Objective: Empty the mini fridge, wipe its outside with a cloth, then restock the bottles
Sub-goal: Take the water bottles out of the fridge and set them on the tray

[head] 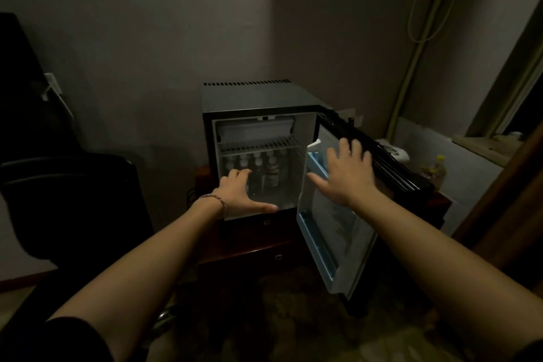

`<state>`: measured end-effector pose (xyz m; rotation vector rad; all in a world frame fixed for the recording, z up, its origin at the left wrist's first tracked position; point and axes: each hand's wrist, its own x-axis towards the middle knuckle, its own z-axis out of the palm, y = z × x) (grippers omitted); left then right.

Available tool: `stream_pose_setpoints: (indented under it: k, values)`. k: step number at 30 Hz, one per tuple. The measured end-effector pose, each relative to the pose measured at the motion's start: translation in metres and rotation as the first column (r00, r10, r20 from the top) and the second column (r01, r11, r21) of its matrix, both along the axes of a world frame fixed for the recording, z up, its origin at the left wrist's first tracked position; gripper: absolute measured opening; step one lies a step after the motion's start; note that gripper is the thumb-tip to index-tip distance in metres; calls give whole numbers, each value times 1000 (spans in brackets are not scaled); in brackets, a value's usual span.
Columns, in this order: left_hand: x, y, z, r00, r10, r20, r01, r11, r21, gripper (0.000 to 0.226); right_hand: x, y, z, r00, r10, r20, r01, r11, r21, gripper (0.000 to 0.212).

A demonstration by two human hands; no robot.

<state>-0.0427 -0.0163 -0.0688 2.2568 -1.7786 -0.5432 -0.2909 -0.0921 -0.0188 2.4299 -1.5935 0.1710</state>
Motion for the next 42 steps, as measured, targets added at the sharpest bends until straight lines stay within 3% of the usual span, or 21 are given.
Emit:
stream_pose_setpoints:
  k: [3,9,14,19,24,28,34,38,42]
  values:
    - [-3,-15,-8,999,49,3,-49,999,8,145,17,-18,-18,977,203,63,-207,975,75,69]
    - [19,-37,-41,972,235,-22,-233,971,59,128,45,-61,-60,948,307,83,-318,912,259,65]
    - [40,-54,-62,956,285,-73,-281,958,62,125,71,-90,-92,957,275,95,-290,884,366,66]
    - [59,-86,-72,973,228,-31,-226,973,47,118,103,-128,-110,958,243,150,-283,881,380,54]
    - [78,-118,-90,986,166,-15,-165,984,63,119,133,-157,-125,966,214,147,-257,871,418,57]
    - [89,-142,-108,985,162,-51,-158,984,78,103,150,-182,-137,958,243,152,-287,824,489,59]
    - [96,-194,-122,977,154,-146,-150,988,38,84,184,-221,-159,979,188,80,-200,805,559,34]
    - [104,-230,-128,975,161,-150,-168,985,-35,97,214,-251,-176,960,149,236,-265,748,608,59]
    - [118,-250,-146,986,134,-97,-135,991,-5,102,227,-274,-196,917,152,368,-336,791,511,56]
